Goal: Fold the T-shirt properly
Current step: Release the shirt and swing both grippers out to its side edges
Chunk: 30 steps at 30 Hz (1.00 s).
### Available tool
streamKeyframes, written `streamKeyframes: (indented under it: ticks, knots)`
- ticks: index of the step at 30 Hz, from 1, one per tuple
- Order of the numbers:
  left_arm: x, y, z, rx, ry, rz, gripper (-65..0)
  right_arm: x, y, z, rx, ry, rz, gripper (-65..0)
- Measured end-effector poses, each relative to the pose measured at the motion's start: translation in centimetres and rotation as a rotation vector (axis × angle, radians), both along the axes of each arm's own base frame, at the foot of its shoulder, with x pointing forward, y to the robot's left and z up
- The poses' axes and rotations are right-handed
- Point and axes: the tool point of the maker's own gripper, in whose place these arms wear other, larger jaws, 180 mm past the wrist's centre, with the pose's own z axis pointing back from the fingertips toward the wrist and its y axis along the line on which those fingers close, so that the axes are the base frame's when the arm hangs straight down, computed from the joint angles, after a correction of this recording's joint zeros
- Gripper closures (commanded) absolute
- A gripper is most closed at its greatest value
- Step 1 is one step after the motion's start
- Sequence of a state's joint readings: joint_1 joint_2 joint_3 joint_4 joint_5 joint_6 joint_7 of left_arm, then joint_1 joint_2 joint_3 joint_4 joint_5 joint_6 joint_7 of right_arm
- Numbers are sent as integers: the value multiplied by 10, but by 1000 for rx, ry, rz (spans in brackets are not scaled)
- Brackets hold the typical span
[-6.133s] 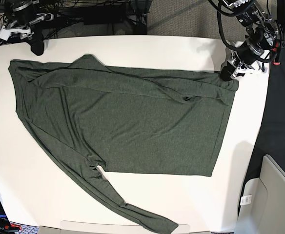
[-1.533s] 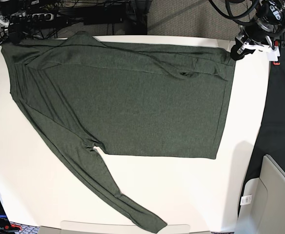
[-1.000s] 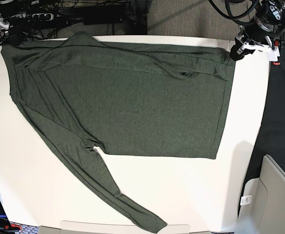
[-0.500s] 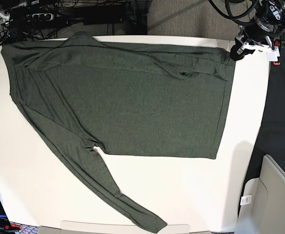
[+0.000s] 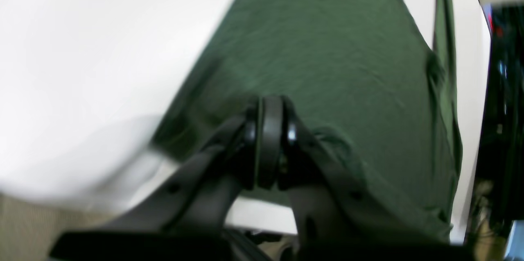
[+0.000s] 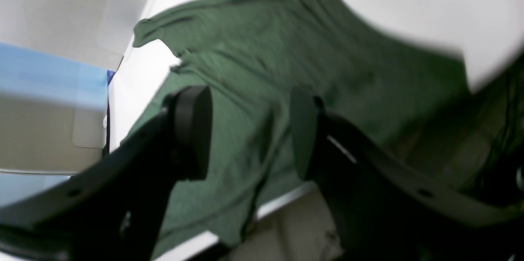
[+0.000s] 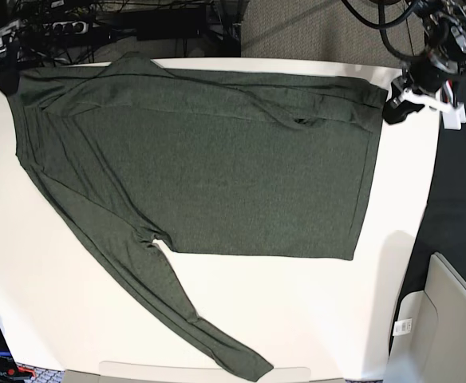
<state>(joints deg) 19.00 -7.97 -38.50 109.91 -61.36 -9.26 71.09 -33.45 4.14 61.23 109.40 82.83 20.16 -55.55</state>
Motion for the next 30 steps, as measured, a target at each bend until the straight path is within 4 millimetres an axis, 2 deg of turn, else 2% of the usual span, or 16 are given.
streamKeyframes:
  ticks: [5,9,14,17,23,26,30]
  knots:
    - [18,4,12,38,-30,-39,-7,19,-9,17,-70,-34,28,-316]
    - [42,12,34,72,-108,-42,-58,38,-19,24,-148,-39,32,-316]
    - [67,-3,45,75,-147,-113,-95,69,-22,32,-228,-62,42,-316]
    - [80,-9,43,100,-141,-136,-117,93,-13,35,-270,-68,87,-316]
    - [102,-18,32,105,-109,-167,-156,128,-3,32,-308,-71,121,-316]
    - [115,-15,32,125,-103,-164,-182,140,-8,20,-278,-52,116,-316]
    - [132,-21,27,122,-88,-196,-204,154,-11,10,-244,-35,125,-316]
